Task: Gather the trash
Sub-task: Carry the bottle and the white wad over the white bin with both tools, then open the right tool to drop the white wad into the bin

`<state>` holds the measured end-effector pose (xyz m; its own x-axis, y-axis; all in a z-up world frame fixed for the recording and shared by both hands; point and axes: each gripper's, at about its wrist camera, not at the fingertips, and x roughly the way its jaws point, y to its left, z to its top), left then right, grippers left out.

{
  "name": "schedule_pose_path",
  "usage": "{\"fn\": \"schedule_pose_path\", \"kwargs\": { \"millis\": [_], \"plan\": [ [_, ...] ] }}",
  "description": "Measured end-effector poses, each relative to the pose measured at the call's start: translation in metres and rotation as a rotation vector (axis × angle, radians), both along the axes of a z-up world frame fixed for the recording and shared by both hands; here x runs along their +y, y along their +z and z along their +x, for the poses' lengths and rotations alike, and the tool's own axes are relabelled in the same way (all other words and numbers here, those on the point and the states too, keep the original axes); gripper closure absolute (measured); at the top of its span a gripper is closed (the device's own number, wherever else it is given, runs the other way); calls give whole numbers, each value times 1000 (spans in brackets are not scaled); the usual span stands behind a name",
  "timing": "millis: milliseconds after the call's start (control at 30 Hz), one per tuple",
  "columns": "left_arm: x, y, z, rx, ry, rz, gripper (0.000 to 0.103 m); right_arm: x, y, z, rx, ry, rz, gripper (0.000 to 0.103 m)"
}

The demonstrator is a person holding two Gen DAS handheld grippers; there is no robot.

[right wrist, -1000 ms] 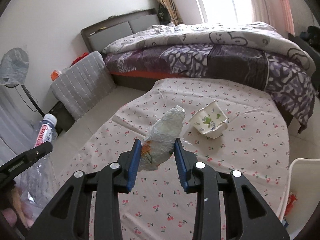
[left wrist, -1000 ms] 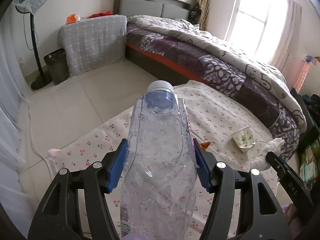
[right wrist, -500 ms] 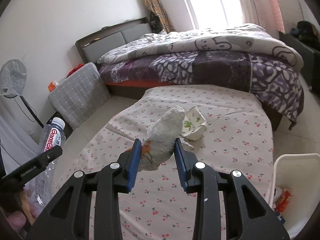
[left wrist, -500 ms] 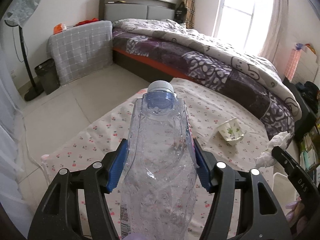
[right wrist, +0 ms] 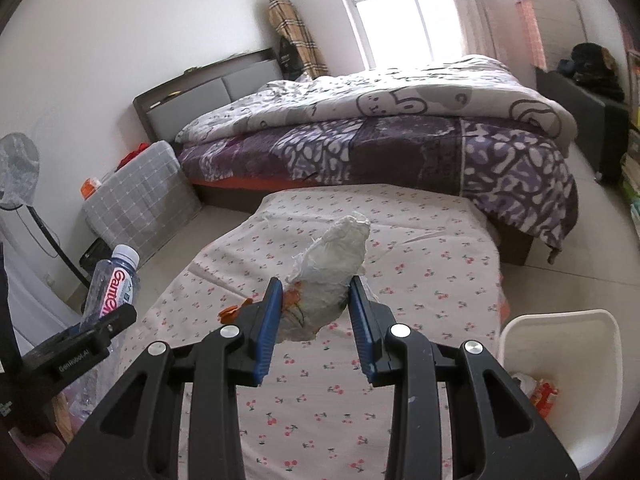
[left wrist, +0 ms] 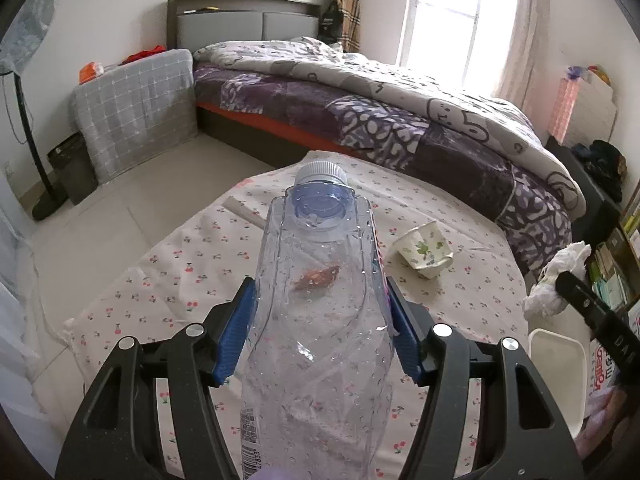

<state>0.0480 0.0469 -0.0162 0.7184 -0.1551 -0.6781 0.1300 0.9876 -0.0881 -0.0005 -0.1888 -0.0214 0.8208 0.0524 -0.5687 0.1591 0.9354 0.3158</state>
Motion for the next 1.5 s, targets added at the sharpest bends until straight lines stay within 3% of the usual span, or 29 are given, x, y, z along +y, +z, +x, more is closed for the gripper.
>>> {"fn": "schedule_pose_path", "kwargs": {
  "millis": [933, 1267, 1433, 1500],
  "plan": [
    [-103, -19, -27, -24, -196, 74, 43, -112, 18, -64, 4, -242, -46, 69],
    [-150, -22, -47, -44, -297, 90, 43, -167, 4, -89, 123, -343, -37, 69],
    [-175, -23, -59, -55, -350, 93, 43, -184, -4, -97, 183, -382, -28, 63],
    [-185, -25, -64, -55, -372, 98, 43, -190, -2, -103, 181, -403, -38, 50]
  ]
}}
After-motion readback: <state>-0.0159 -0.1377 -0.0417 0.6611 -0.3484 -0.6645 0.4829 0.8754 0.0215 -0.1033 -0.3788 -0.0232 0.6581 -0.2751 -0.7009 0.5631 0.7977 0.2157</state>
